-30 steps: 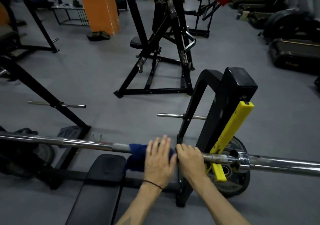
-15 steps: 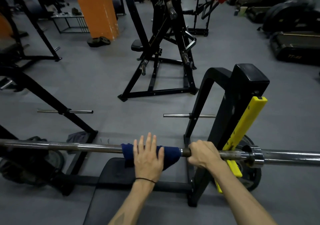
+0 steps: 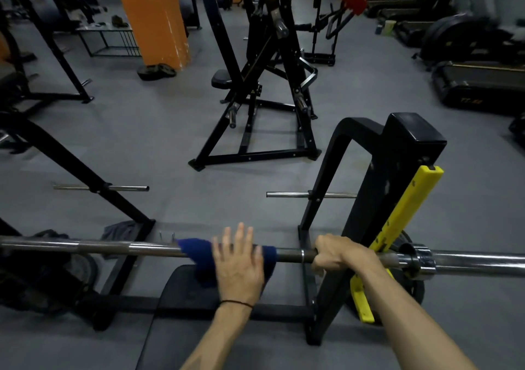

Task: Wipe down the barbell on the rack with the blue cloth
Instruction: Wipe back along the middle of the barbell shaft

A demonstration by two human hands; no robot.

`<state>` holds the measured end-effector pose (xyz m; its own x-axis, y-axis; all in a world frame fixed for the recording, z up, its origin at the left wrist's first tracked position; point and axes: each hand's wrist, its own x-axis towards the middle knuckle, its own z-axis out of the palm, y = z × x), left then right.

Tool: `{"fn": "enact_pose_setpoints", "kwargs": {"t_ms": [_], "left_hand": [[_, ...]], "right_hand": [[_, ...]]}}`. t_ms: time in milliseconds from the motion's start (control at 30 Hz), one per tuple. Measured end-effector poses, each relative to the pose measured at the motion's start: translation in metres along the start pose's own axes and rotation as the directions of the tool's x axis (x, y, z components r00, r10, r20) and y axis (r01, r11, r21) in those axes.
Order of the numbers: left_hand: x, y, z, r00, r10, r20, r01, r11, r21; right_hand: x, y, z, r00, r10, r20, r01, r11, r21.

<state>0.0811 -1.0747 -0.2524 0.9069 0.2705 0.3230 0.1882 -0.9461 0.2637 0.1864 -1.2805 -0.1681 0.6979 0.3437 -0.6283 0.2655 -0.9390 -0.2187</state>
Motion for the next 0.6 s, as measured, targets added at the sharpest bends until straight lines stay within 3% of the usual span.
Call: {"fn": "enact_pose_setpoints", "kwargs": {"t_ms": [100,167,200,267,300,333,400,500,533,600], "left_hand": [[-0.013,0.047,0.012,0.956,0.287,0.065,-0.288,0.958,-0.003],[-0.016,0.045,0.014,0.915,0.395,0.087,-0.396,0.918,0.000],[-0.015,0.035,0.012,0.908,0.410,0.082,-0.412,0.911,0.011],[-0.013,0.004,0.007,0.931,0.360,0.059,-0.362,0.932,0.019],[-0.011,-0.017,0.004,0.952,0.303,0.035,-0.304,0.952,0.021],[-0.010,-0.037,0.000,0.971,0.239,0.011,-0.240,0.971,0.023],[-0.013,-0.067,-0.007,0.993,0.114,-0.011,-0.114,0.993,0.023],[-0.013,-0.056,-0.008,0.998,-0.055,-0.029,0.055,0.998,0.007],[-0.011,-0.038,-0.004,0.998,-0.052,-0.045,0.053,0.999,0.011],[-0.010,0.008,0.006,0.995,0.095,-0.023,-0.095,0.995,-0.010]], "right_hand": [[0.002,-0.004,-0.009,0.989,0.018,0.144,-0.033,0.994,0.104],[0.003,-0.003,-0.005,0.994,0.007,0.105,-0.014,0.998,0.066],[0.004,0.000,0.001,1.000,-0.007,0.010,0.007,1.000,0.012],[0.005,0.012,0.025,0.938,-0.130,-0.321,0.071,0.979,-0.191],[0.004,0.018,0.041,0.832,-0.233,-0.504,0.096,0.954,-0.283],[0.004,0.023,0.058,0.719,-0.301,-0.626,0.098,0.936,-0.337],[0.001,0.023,0.085,0.603,-0.322,-0.729,0.059,0.930,-0.362],[0.005,0.011,0.095,0.565,-0.242,-0.788,-0.023,0.951,-0.309],[0.007,0.009,0.091,0.578,-0.217,-0.787,-0.042,0.955,-0.294],[0.011,0.011,0.082,0.608,-0.230,-0.760,-0.039,0.947,-0.318]]}}
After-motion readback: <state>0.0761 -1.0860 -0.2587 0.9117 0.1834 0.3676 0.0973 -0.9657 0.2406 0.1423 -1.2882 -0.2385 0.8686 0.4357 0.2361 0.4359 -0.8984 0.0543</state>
